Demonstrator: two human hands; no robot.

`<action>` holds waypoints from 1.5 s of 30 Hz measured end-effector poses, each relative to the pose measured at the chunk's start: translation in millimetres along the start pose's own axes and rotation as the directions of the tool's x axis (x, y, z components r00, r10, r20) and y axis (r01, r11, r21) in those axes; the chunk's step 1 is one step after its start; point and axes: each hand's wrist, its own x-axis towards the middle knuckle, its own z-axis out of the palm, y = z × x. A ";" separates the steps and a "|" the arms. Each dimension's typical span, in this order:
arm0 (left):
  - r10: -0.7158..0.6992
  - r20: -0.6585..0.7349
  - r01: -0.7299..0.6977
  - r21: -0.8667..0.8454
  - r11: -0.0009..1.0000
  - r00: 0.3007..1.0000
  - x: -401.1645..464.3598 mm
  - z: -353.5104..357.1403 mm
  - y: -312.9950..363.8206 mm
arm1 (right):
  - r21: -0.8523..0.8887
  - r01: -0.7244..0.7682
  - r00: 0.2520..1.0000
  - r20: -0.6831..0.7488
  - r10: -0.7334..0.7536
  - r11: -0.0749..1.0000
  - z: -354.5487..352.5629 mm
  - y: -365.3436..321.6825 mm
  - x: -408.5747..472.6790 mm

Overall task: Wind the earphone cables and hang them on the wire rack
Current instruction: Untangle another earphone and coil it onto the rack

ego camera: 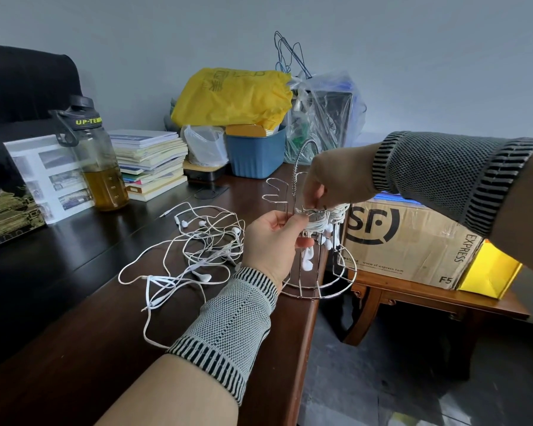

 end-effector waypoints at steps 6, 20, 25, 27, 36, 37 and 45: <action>-0.001 0.010 0.001 -0.007 1.000 1.000 -1.0 -0.1 0.9 | 0.112 0.029 0.999 -0.049 -0.023 0.993 2.6 8.3 0.0; -0.022 0.073 0.024 -0.024 0.999 0.997 -1.4 -4.1 -1.2 | 0.239 0.027 0.995 -0.098 -0.004 0.971 8.5 12.8 -2.4; -0.002 0.081 0.002 0.011 1.000 0.997 -0.6 -4.4 -1.7 | 0.333 0.054 0.993 -0.113 -0.017 0.941 8.1 14.0 -2.0; 0.006 0.075 -0.004 -0.017 1.000 0.997 -1.2 -3.7 -1.0 | 0.356 0.067 0.993 -0.115 -0.027 0.932 7.2 14.4 -2.3; 0.033 0.052 -0.034 0.007 0.999 0.998 -0.6 -2.3 -2.4 | 0.418 0.030 0.995 -0.102 0.014 0.908 5.3 12.9 -3.1; 0.035 0.048 -0.035 0.009 0.999 0.998 -0.5 -2.3 -2.6 | 0.414 0.022 0.995 -0.100 0.022 0.910 5.3 11.7 -2.7; 0.006 0.039 -0.005 -0.016 1.000 0.999 0.2 -4.7 -1.9 | 0.472 -0.005 0.990 -0.120 0.070 0.882 4.4 9.2 -8.5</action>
